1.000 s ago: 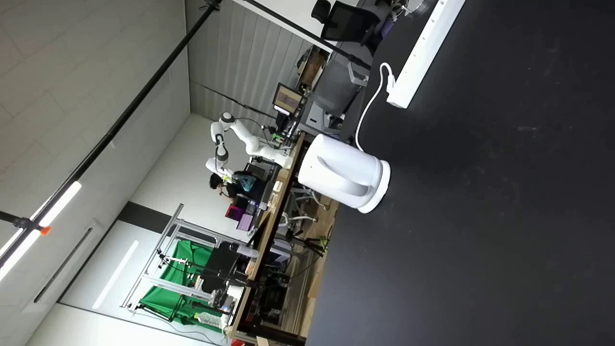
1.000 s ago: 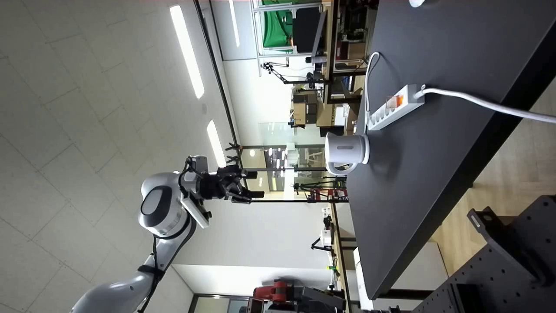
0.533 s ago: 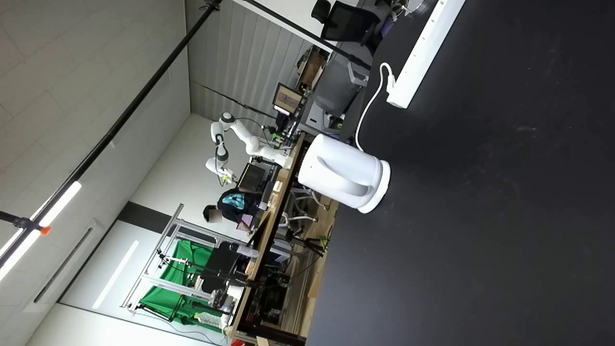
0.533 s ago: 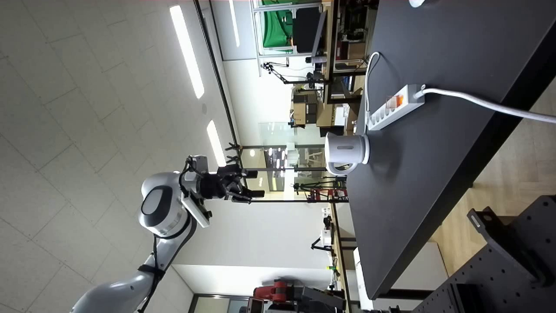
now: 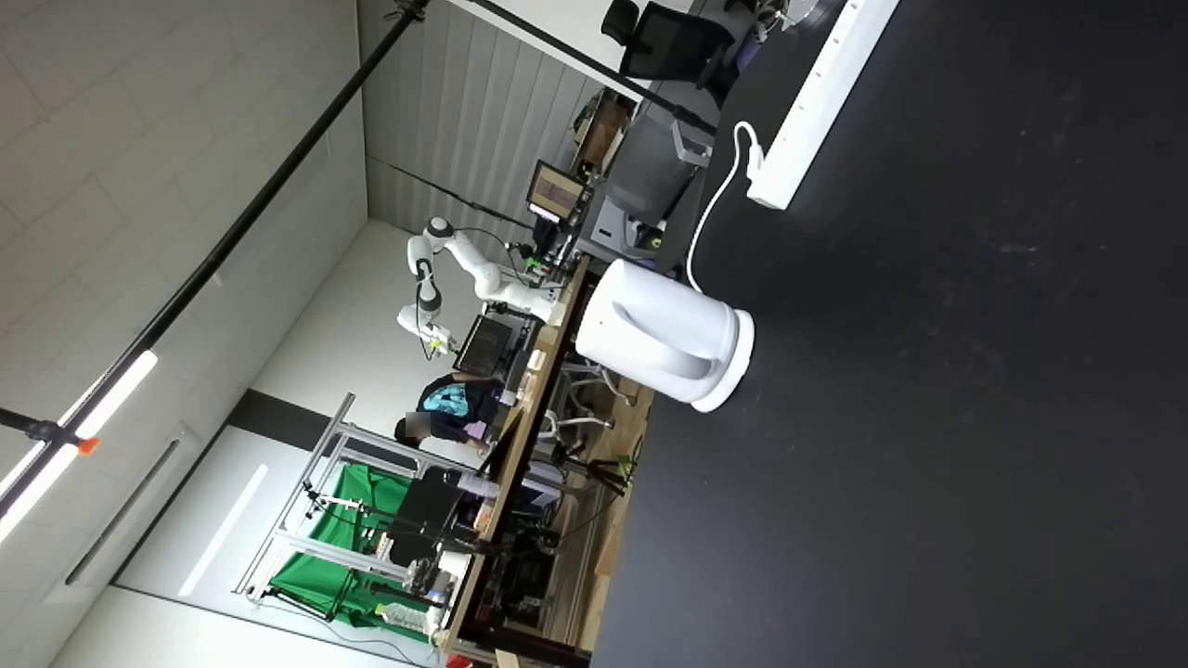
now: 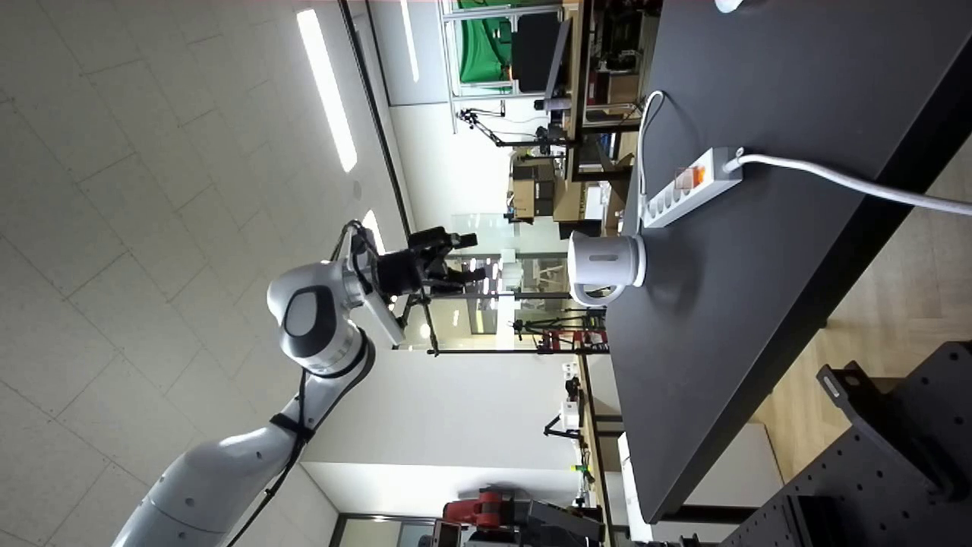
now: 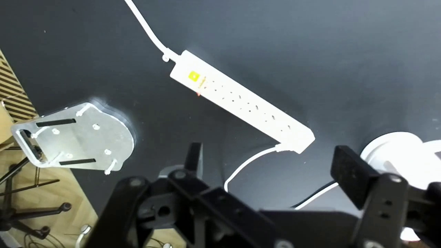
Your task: Click on the switch of the extension cord
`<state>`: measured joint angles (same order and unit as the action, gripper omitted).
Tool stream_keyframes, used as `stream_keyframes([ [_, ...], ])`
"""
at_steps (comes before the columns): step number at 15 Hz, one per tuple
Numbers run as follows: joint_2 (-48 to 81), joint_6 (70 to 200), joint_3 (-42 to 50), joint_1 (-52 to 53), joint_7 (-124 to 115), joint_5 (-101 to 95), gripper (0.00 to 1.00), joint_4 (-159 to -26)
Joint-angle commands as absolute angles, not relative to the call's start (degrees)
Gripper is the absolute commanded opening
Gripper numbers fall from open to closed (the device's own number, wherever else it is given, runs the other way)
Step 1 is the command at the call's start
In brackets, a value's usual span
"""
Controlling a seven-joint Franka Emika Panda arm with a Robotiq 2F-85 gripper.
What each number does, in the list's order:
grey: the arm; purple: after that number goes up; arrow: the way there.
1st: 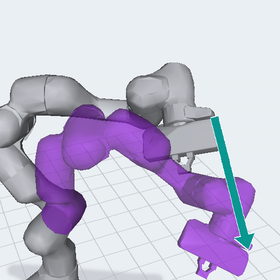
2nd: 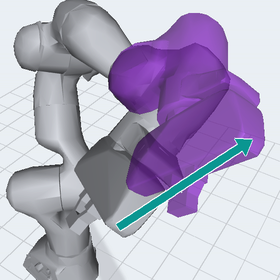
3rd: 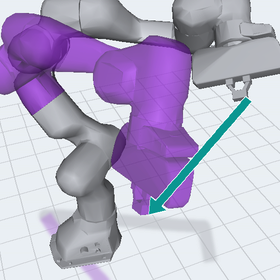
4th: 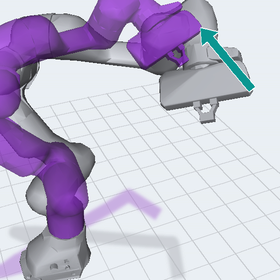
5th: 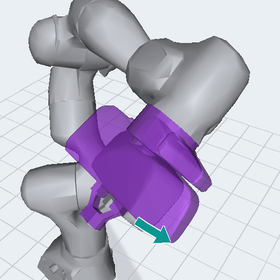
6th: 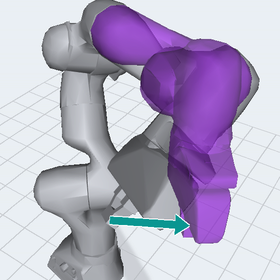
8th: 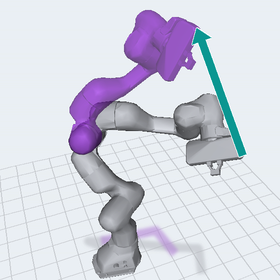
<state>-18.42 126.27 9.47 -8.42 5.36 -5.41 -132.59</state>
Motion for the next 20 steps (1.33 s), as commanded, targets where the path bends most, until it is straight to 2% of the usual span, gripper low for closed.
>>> stream_keyframes([
  [1, -8.0, 133.7, 10.8, -10.0, 3.1, -5.1, 0.66, -127.4],
  [9, 11.2, 131.8, 11.7, -11.7, 1.7, -2.4, 0.11, -115.0],
  [10, 7.2, 134.9, 11.6, -11.7, 3.7, -3.2, 0.30, -120.0],
  [12, 10.4, 134.0, 11.6, -11.8, 3.4, -2.9, 0.15, -117.5],
  [13, 11.2, 133.9, 11.5, -11.8, 3.4, -2.8, 0.11, -116.8],
  [20, 11.4, 133.4, 11.5, -11.8, 3.4, -2.5, 0.11, -116.1],
])
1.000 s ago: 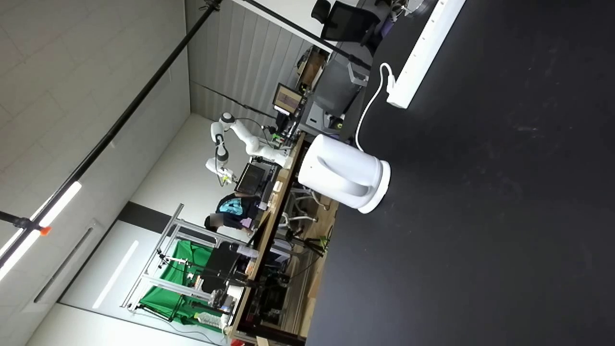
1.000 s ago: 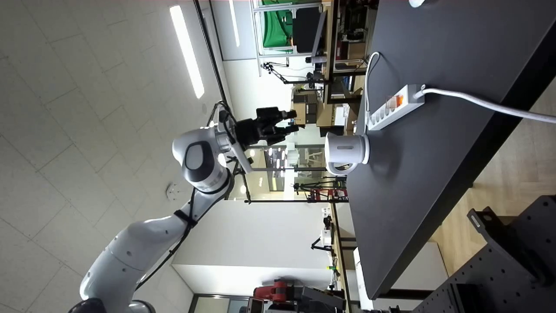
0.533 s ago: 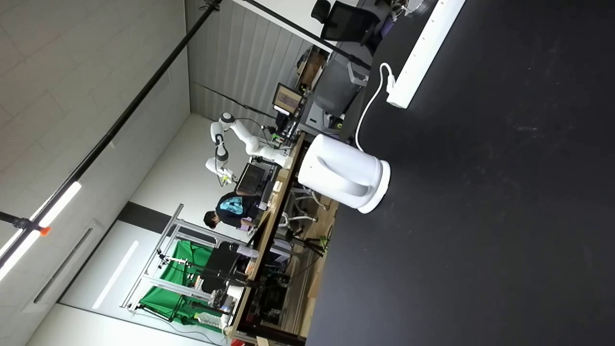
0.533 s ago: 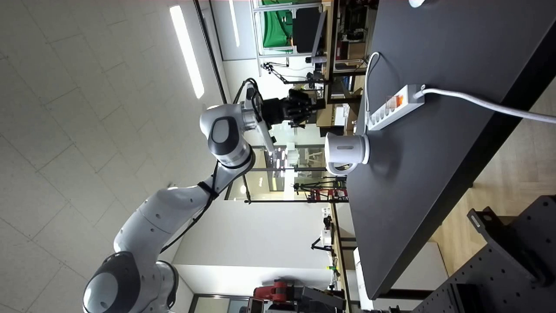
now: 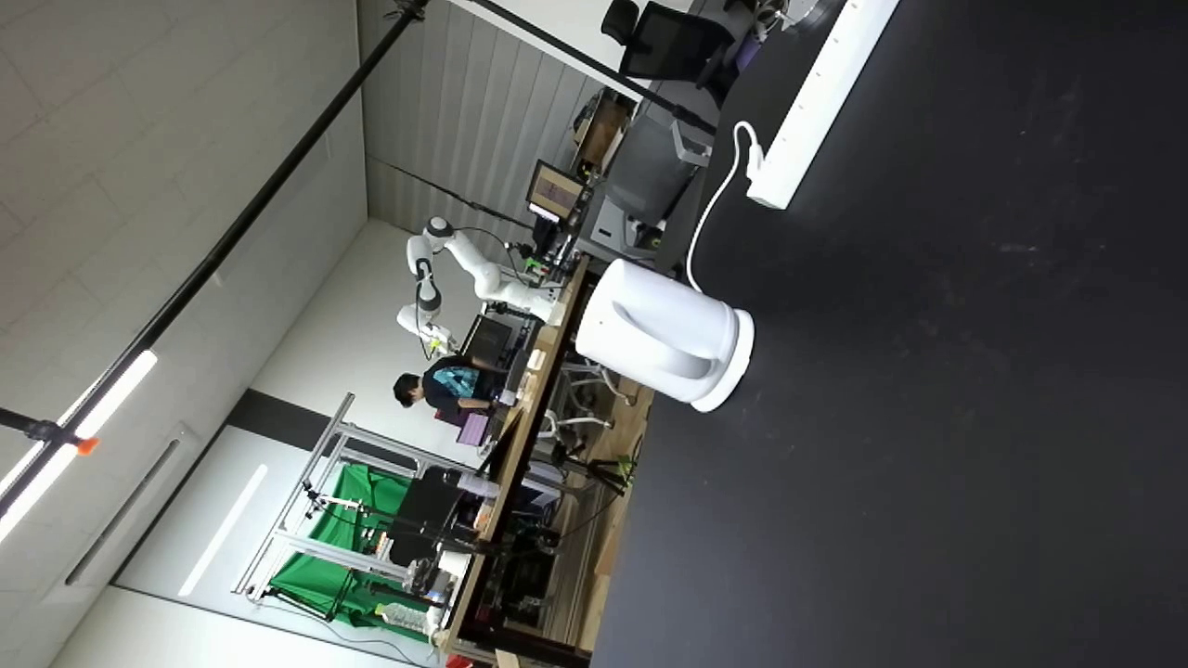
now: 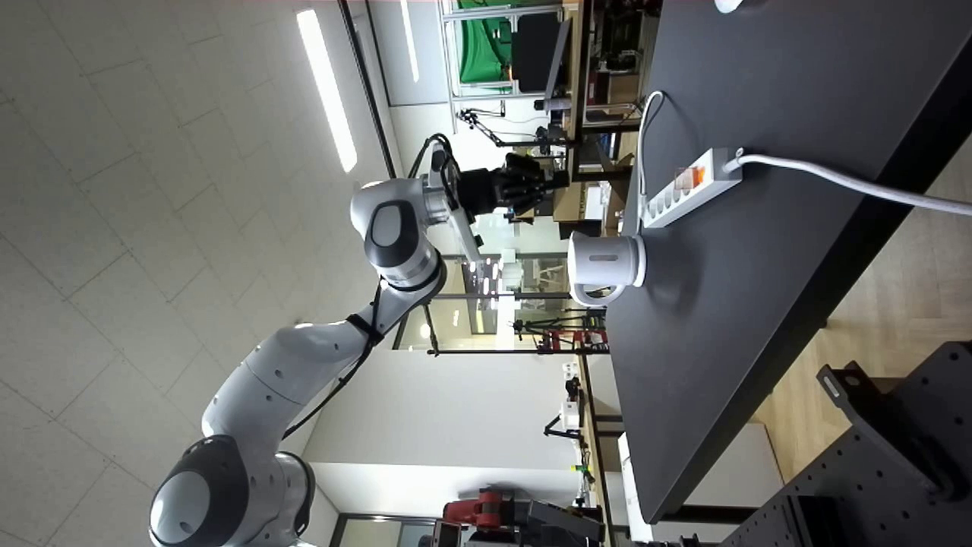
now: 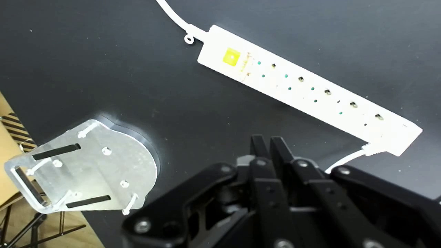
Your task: Click on the switch of the extension cord
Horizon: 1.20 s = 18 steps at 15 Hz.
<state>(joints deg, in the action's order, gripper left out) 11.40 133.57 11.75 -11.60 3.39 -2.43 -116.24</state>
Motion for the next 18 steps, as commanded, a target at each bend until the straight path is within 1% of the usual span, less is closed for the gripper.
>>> stream_keyframes([
  [1, 11.4, 133.3, 11.5, -11.8, 3.4, -2.5, 0.11, -116.1],
  [2, 12.3, 134.1, 11.8, -11.8, 2.5, -3.1, 0.03, -115.9],
  [4, 14.2, 135.4, 12.4, -12.0, 0.8, -3.6, 0.00, -116.1],
  [10, 22.0, 135.7, 14.5, -15.9, 2.4, -1.9, 0.00, -112.8],
  [18, 27.0, 133.3, 12.3, -17.7, 2.6, 4.3, 0.00, -113.6],
])
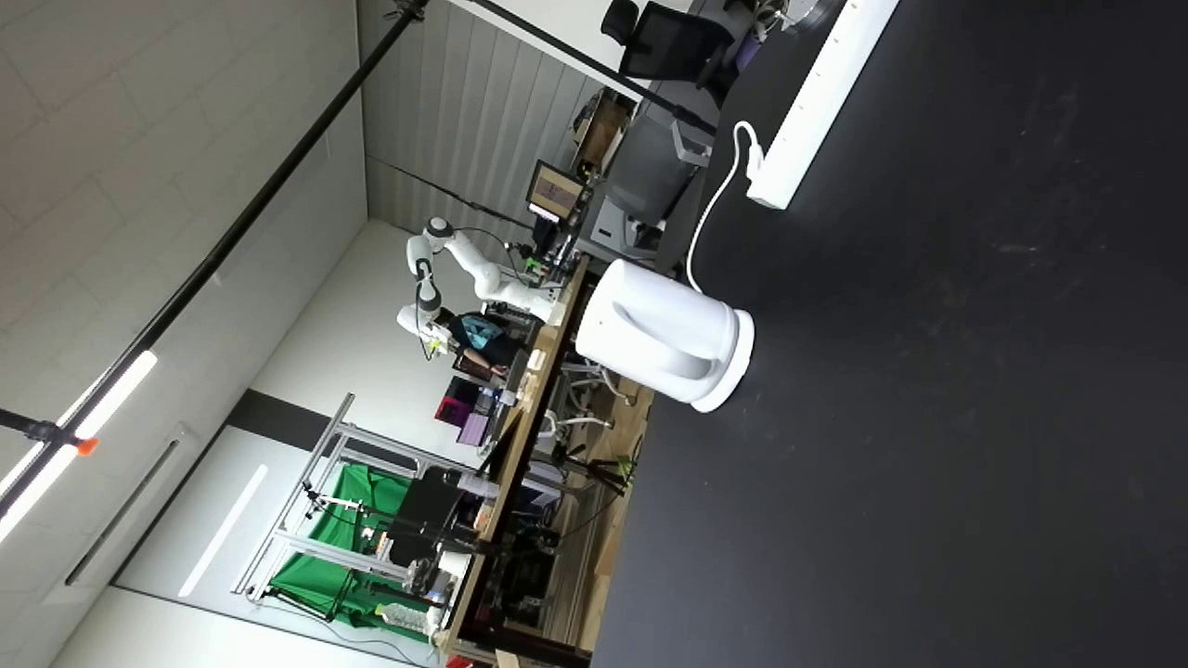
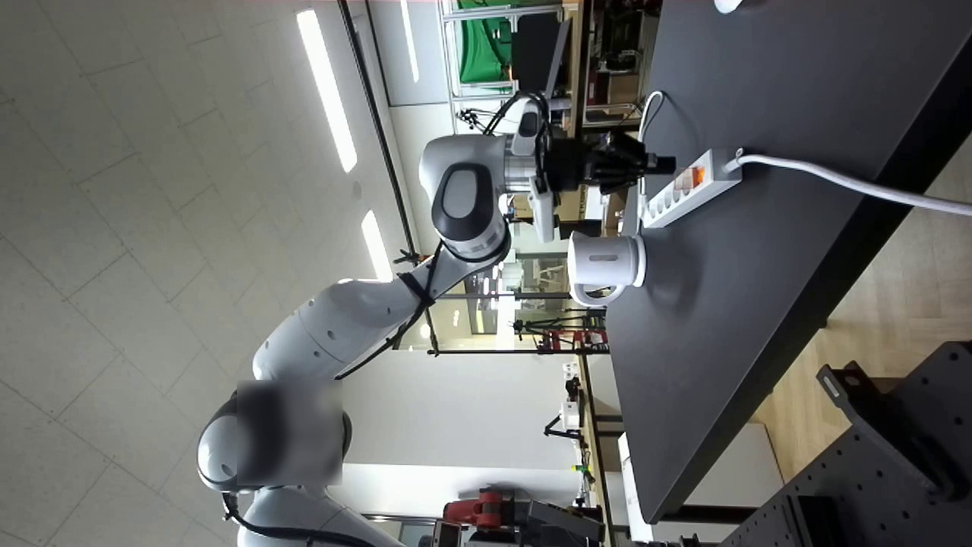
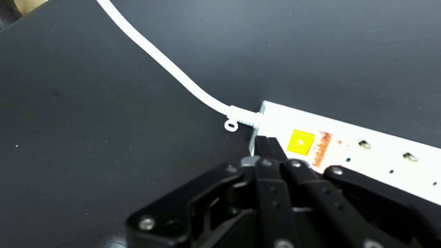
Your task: Click on the switch of the extension cord
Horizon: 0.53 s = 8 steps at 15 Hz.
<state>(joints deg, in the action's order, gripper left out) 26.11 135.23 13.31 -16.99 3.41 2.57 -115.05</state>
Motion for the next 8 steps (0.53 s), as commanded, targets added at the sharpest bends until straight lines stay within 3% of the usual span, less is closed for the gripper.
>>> stream_keyframes([
  [1, 27.1, 134.0, 12.2, -17.6, 2.5, 4.8, 0.00, -113.9],
  [8, 27.0, 138.0, 10.1, -17.5, 2.6, 10.5, 0.00, -116.8],
])
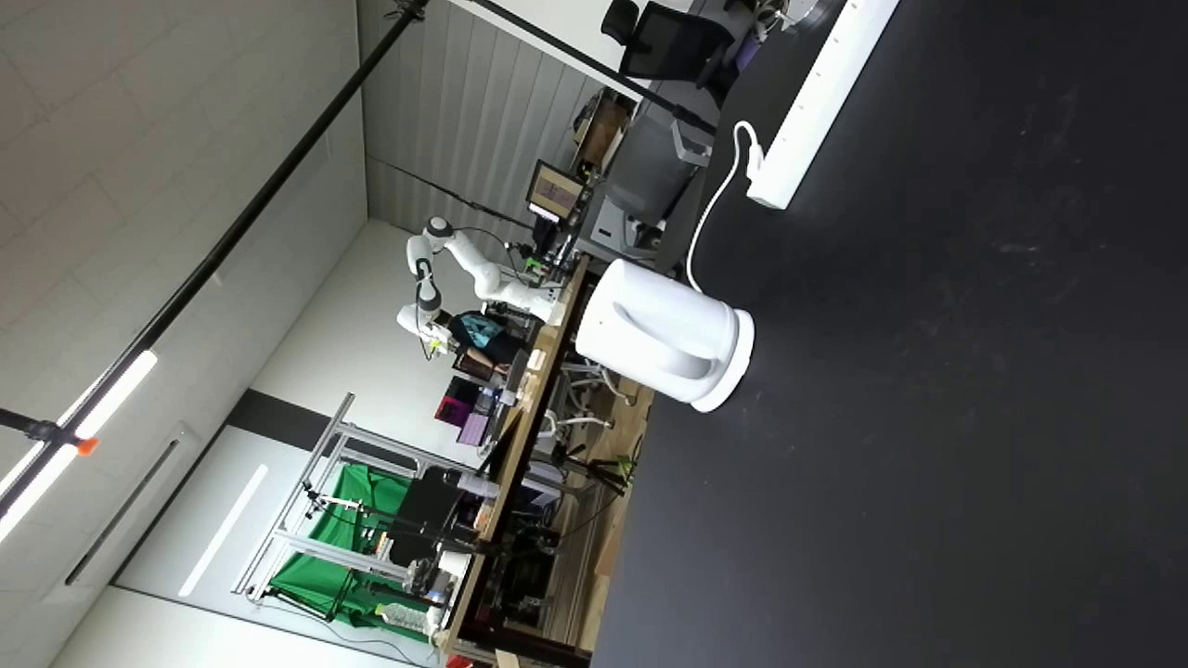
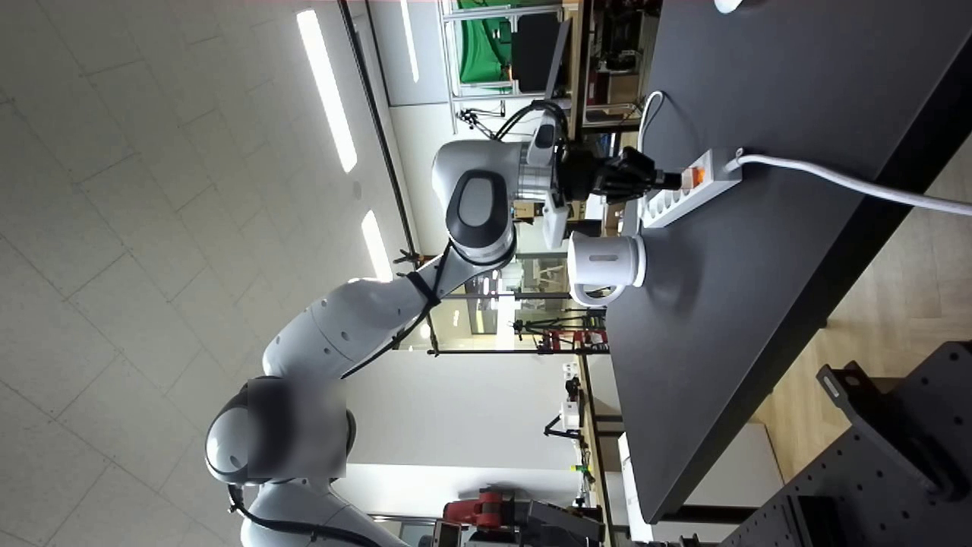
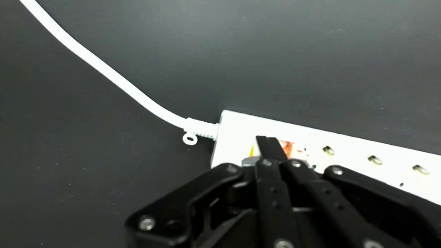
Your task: Click on the switch of the extension cord
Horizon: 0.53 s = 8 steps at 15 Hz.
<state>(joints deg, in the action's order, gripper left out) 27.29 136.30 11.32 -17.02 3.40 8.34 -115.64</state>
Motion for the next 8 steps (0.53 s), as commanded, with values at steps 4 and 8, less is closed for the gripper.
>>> stream_keyframes([
  [4, 27.3, 141.2, 9.2, -17.2, 2.8, 11.8, 0.00, -118.0],
  [8, 28.1, 141.4, 9.7, -16.9, 1.7, 11.1, 0.00, -117.3],
])
